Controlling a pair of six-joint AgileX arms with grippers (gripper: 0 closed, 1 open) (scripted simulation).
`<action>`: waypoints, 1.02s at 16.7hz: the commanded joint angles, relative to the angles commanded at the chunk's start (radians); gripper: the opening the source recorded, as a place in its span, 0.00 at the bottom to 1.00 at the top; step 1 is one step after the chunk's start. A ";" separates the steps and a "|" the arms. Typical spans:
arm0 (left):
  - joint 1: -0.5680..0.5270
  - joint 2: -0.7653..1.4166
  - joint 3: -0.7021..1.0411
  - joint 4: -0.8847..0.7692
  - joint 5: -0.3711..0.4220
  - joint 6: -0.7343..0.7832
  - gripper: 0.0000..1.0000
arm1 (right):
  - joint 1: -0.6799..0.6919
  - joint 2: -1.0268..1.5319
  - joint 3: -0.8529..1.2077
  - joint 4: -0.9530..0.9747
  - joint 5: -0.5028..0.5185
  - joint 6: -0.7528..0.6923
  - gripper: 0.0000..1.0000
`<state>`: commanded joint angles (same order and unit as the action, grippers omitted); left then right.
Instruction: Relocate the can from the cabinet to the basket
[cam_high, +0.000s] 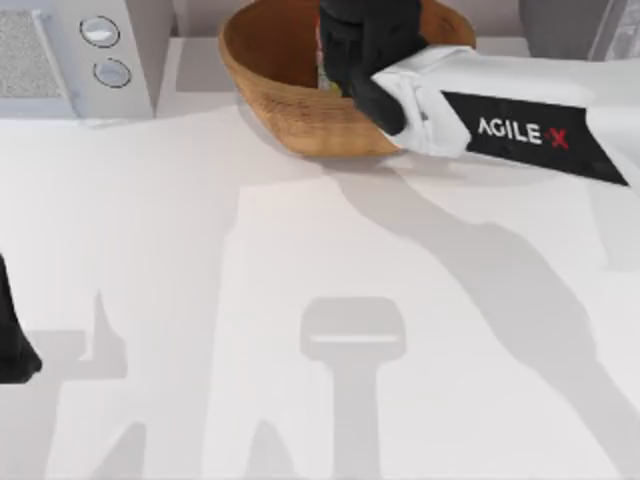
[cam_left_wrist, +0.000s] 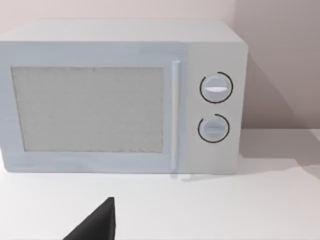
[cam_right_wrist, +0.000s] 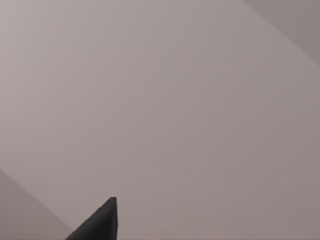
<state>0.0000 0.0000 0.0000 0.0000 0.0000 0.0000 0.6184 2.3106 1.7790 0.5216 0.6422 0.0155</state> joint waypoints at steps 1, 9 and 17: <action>0.000 0.000 0.000 0.000 0.000 0.000 1.00 | 0.000 0.000 0.000 0.000 0.000 0.000 1.00; 0.000 0.000 0.000 0.000 0.000 0.000 1.00 | 0.000 0.000 0.000 0.000 0.000 0.000 1.00; 0.000 0.000 0.000 0.000 0.000 0.000 1.00 | -0.019 -0.061 -0.061 -0.012 -0.038 0.002 1.00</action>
<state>0.0000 0.0000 0.0000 0.0000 0.0000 0.0000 0.5998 2.2492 1.7183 0.5093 0.6046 0.0171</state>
